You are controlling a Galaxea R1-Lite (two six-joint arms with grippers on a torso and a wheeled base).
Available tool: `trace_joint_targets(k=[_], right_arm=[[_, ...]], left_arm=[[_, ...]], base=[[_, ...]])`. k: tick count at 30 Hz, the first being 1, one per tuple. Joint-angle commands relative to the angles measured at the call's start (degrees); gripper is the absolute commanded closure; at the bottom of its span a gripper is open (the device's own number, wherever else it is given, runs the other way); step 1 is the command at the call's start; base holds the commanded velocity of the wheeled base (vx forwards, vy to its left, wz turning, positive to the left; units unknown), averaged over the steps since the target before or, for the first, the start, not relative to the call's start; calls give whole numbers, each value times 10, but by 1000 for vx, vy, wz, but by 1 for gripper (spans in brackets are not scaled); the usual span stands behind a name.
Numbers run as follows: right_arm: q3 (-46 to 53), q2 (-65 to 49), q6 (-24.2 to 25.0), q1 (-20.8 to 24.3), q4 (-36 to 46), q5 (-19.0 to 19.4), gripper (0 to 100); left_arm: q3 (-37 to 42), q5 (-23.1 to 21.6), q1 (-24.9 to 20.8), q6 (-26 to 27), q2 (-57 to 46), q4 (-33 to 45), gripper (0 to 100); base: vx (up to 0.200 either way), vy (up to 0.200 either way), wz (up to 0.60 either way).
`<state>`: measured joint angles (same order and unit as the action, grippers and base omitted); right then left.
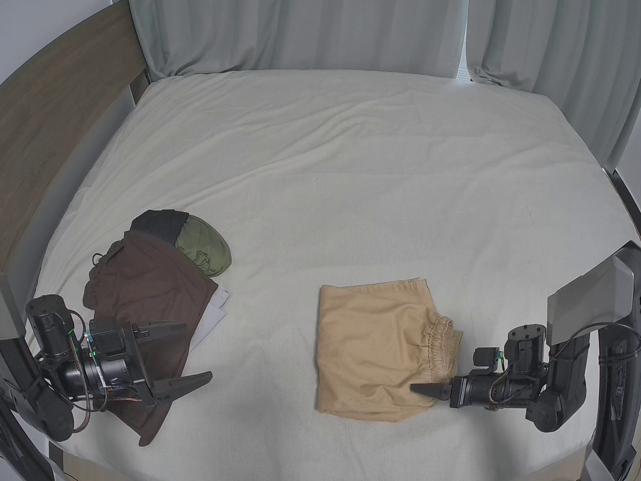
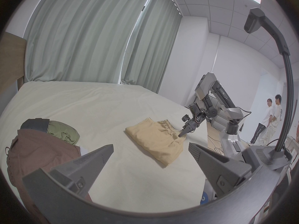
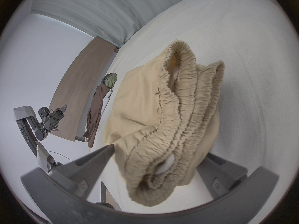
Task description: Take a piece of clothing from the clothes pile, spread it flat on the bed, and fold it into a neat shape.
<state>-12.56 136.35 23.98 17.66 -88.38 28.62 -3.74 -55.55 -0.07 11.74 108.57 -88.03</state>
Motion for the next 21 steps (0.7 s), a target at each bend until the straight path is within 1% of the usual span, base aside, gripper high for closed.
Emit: trace_joint_targets(k=[1, 21], right_arm=[[1, 0, 0, 0, 0, 0, 100], [1, -7, 0, 3, -1, 1, 100]], left_arm=[[0, 0, 1, 0, 0, 0, 0], [4, 0, -1, 3, -2, 0, 0]], base=[[0, 0, 0], [0, 0, 0]])
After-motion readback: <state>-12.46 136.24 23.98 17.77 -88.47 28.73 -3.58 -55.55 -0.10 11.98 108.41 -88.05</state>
